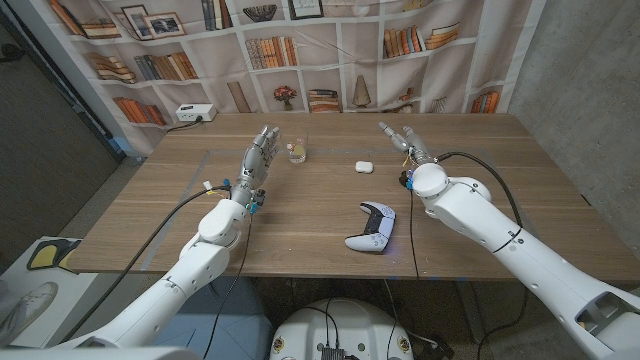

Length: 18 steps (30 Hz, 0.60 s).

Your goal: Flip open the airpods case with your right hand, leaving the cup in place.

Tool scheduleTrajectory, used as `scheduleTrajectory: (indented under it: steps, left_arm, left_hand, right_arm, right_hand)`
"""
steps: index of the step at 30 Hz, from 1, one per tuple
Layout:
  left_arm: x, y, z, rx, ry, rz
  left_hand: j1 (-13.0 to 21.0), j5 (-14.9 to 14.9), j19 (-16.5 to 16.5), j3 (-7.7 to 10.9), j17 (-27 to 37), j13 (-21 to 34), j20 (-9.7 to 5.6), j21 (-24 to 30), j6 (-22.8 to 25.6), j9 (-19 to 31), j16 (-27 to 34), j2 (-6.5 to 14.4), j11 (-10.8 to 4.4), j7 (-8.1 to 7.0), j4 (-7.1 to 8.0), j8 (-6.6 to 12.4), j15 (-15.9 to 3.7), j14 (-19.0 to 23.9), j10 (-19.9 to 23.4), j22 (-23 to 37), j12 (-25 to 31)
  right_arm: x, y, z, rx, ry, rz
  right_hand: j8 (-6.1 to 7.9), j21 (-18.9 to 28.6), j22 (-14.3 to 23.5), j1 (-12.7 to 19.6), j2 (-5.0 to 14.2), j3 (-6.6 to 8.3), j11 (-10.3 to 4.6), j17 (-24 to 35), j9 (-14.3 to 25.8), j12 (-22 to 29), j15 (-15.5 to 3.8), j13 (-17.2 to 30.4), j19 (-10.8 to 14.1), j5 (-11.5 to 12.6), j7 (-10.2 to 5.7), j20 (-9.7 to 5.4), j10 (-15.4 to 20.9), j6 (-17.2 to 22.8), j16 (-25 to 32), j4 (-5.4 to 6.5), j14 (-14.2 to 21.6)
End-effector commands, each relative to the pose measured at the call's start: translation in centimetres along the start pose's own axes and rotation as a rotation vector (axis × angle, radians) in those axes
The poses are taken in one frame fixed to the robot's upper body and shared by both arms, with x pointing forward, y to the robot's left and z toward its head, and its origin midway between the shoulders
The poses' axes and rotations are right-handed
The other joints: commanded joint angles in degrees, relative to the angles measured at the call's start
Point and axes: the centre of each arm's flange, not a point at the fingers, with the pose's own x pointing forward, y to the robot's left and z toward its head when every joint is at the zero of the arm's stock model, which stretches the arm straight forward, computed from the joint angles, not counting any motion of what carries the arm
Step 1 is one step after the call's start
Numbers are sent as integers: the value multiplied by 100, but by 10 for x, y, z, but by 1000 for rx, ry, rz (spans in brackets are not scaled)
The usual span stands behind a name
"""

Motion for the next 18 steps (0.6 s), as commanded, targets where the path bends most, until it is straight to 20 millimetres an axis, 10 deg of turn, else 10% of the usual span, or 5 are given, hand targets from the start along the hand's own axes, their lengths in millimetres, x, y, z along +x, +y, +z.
scheduleTrajectory:
  steps: [1, 18]
  left_arm:
    - [-5, 1, 3, -2, -10, 2]
    - [-9, 1, 1, 8, 0, 2]
  left_hand:
    - [-19, 18, 4, 16, 18, 18, -21, 40, -9, 25, 32, 45, 17, 6, -28, -2, 15, -18, 7, 18, 16]
    - [-17, 18, 0, 19, 17, 18, -29, 40, -7, 25, 29, 58, 29, 14, -39, -1, 30, -27, 5, 18, 14]
  right_arm:
    - [-5, 14, 14, -31, 4, -11]
    - [-11, 21, 23, -82, -21, 20]
  right_hand:
    - [-1, 23, 22, 22, -1, 2, 33, 12, 22, 4, 45, 27, 30, -12, 3, -5, 13, -55, 41, -41, -16]
    - [11, 24, 22, 19, 24, 16, 54, 14, 24, -11, 54, 38, 39, -13, 71, -4, 12, -65, 37, -42, -32]
